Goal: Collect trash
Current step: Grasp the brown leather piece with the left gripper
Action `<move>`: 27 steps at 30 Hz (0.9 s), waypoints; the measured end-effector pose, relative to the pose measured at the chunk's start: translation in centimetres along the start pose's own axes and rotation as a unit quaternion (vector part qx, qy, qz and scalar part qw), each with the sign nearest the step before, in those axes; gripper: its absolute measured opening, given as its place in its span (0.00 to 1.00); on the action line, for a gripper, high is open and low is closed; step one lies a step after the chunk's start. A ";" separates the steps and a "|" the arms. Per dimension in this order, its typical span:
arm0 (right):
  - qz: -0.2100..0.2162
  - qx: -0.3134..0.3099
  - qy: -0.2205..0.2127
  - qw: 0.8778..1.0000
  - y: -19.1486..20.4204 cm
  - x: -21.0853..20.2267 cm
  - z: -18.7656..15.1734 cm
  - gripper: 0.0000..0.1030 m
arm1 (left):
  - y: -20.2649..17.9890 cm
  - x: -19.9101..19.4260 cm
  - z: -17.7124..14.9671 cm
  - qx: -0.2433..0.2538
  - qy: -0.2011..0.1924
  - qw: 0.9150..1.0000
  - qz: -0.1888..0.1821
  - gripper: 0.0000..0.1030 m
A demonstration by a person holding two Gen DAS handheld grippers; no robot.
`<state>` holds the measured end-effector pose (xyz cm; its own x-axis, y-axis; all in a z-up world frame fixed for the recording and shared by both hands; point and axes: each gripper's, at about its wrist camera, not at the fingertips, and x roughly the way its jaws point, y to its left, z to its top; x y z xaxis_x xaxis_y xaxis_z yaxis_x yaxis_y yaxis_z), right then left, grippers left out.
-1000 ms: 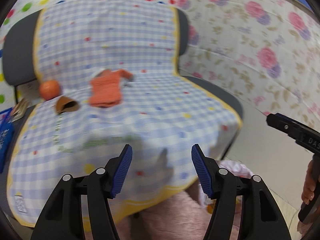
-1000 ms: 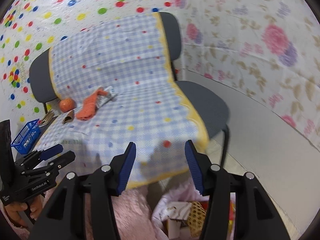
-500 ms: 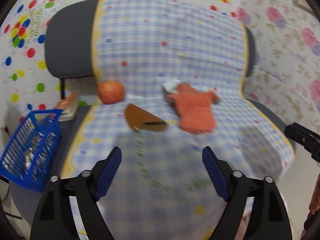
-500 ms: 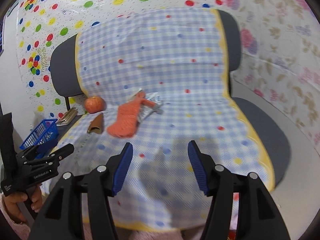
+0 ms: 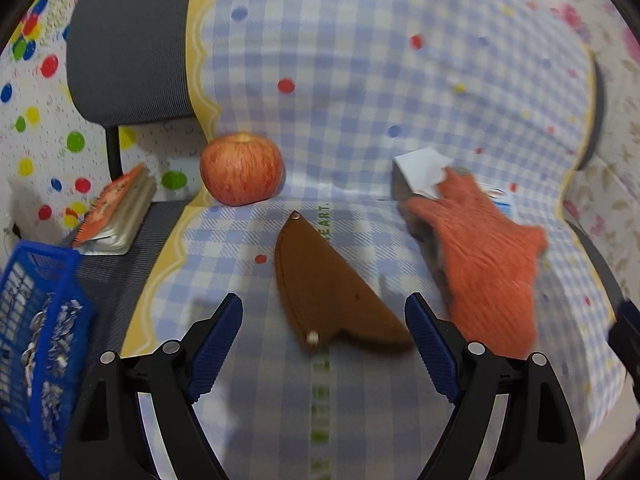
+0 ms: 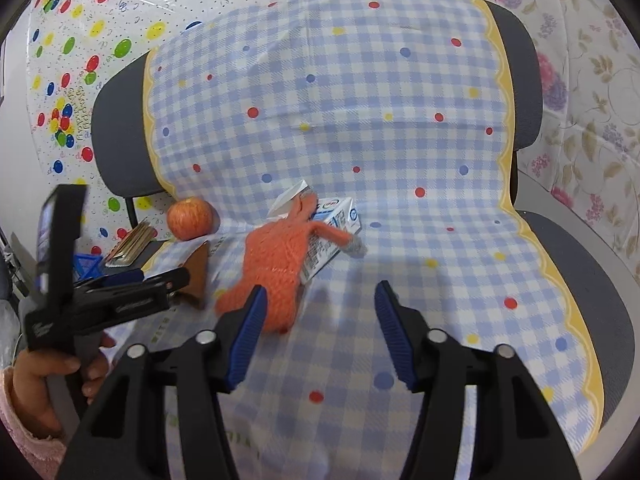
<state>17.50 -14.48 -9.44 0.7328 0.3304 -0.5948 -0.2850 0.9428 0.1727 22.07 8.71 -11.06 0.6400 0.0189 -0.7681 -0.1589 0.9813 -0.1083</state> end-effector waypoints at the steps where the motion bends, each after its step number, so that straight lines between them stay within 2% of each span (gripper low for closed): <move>1: -0.001 0.001 -0.001 1.000 -0.1 0.2 0.1 0.47 | 0.0 0.6 0.3 -0.004 0.007 1.000 0.001 0.81; 7: -0.002 0.003 0.004 1.000 -0.7 0.8 -0.1 0.43 | -0.1 4.4 1.3 -0.019 0.061 0.998 0.018 0.79; 12: -0.001 0.007 0.009 1.000 -1.2 0.4 -0.7 0.43 | 0.8 3.9 0.8 -0.029 0.063 0.997 0.018 0.76; 15: -0.001 0.004 0.010 1.000 -1.1 0.0 -1.0 0.43 | 1.7 2.7 -0.2 -0.024 0.058 0.998 0.018 0.58; 16: -0.001 0.004 0.010 1.000 -1.1 0.0 -1.0 0.43 | 2.1 2.4 -0.5 -0.024 0.056 0.998 0.011 0.54; 20: 0.013 0.006 0.015 1.000 -0.7 0.2 -1.0 0.43 | 3.6 0.1 -1.5 -0.037 0.025 0.998 -0.039 0.53; 22: 0.022 0.004 0.020 1.000 -0.2 0.5 -1.0 0.45 | 3.7 -1.4 -2.2 -0.028 0.001 0.999 -0.039 0.52; 27: 0.033 0.007 0.030 0.999 0.7 2.0 -0.4 0.57 | 2.9 -5.1 -4.1 -0.008 -0.052 0.997 -0.048 0.52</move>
<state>18.52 -13.17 -10.87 0.6746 0.3889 -0.6274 -0.3226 0.9198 0.2232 15.27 10.69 -10.09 0.7278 -0.0536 -0.6837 -0.1043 0.9767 -0.1877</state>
